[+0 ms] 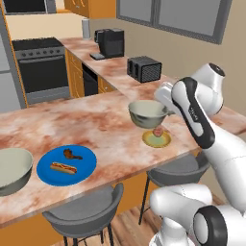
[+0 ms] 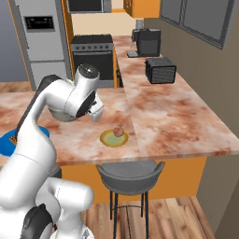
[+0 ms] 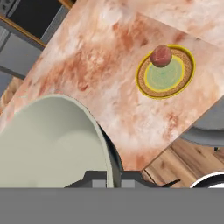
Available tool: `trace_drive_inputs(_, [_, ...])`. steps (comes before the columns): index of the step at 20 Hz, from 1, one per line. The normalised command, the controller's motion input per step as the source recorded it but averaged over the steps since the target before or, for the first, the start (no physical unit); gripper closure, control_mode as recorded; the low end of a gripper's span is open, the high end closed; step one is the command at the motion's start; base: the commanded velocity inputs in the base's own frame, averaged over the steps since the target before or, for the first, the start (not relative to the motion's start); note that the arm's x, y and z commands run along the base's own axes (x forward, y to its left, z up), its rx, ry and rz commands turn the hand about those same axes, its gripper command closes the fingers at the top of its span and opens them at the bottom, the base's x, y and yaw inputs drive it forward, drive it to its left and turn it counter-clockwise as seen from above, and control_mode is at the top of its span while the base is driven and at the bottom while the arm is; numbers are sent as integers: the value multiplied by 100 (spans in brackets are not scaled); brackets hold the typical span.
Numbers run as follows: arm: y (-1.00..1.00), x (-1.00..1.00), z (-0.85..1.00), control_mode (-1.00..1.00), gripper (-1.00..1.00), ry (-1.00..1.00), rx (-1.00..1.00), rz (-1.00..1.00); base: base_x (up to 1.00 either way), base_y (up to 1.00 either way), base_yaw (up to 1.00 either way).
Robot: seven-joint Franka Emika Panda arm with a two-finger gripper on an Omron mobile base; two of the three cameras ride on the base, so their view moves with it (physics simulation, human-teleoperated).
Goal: Take the smaller bowl and place it next to the appetizer plate on the dining counter , and place the larger bowl next to the plate with cooked food.
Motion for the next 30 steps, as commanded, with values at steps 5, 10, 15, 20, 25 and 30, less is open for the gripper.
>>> trace_drive_inputs(5, [9,18,-97,-100,100,14,-14,2,0,0,0])
trace_drive_inputs(10, [29,17,-45,-100,100,-10,-6,2,0,0,0])
trace_drive_inputs(15, [15,40,-36,-100,100,-12,0,0,0,0,0])
trace_drive_inputs(20, [11,26,-68,-100,100,0,0,0,0,0,0])
trace_drive_inputs(25, [1,42,-56,-100,100,0,0,0,0,0,0])
trace_drive_inputs(30, [0,49,-43,-100,100,0,0,0,0,0,0])
